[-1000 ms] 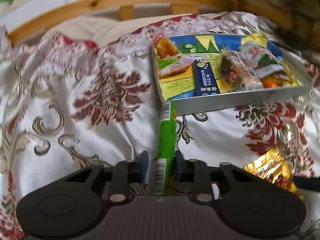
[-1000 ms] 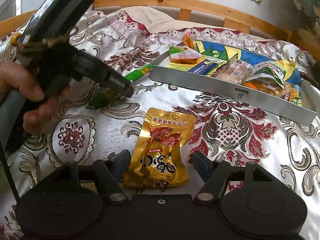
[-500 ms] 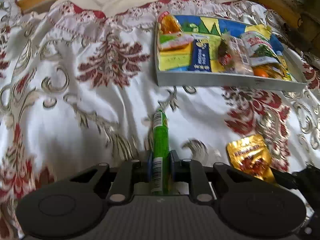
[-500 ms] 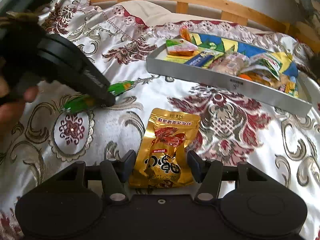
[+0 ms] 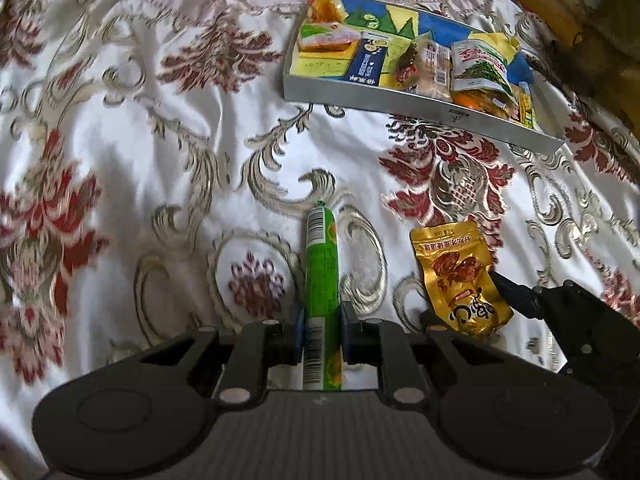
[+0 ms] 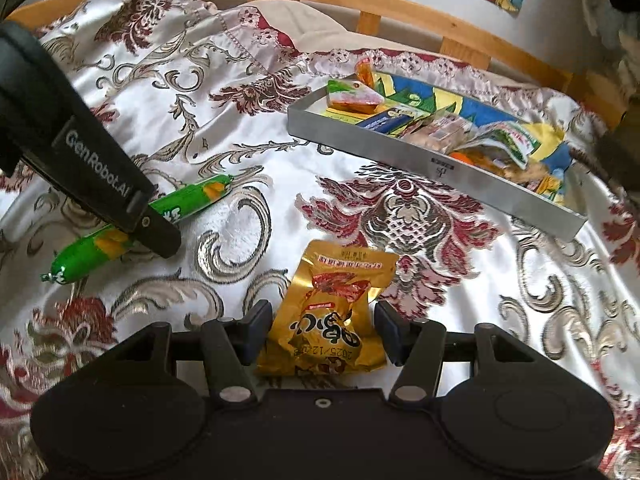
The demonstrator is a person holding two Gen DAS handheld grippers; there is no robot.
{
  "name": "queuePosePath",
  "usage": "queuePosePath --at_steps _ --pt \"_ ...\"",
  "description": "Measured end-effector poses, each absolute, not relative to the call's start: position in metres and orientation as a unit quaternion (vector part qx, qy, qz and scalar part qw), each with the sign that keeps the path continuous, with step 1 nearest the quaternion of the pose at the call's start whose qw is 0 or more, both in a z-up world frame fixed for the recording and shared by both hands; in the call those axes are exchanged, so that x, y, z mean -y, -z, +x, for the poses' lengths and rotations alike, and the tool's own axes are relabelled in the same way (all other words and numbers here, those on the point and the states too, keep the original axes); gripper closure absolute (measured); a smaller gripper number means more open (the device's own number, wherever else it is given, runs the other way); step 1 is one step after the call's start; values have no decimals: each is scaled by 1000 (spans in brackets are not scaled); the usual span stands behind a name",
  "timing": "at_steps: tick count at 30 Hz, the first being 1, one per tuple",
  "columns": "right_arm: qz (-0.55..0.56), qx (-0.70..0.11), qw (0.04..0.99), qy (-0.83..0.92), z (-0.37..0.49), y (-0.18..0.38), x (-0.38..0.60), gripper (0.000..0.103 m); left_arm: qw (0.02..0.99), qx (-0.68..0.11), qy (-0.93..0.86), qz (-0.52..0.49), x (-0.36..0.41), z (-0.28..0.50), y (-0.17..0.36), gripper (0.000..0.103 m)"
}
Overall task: Organize snacks
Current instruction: 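Carry the green stick and gold packet over the grey tray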
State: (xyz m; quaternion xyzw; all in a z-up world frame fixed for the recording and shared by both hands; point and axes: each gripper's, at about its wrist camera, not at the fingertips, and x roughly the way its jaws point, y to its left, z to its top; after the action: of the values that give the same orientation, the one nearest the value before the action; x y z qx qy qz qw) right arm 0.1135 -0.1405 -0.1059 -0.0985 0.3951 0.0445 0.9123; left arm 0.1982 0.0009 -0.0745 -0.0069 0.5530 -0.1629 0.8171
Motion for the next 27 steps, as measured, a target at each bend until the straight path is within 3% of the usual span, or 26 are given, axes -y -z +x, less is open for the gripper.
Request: queuePosePath --at_steps 6,12,27 --pt "-173 -366 913 -38 91 102 131 45 805 -568 161 -63 -9 183 71 85" --pt "-232 -341 911 -26 81 102 123 45 816 -552 161 -55 -7 177 64 85" --pt "-222 -260 939 20 87 72 139 45 885 -428 180 -45 4 179 35 85"
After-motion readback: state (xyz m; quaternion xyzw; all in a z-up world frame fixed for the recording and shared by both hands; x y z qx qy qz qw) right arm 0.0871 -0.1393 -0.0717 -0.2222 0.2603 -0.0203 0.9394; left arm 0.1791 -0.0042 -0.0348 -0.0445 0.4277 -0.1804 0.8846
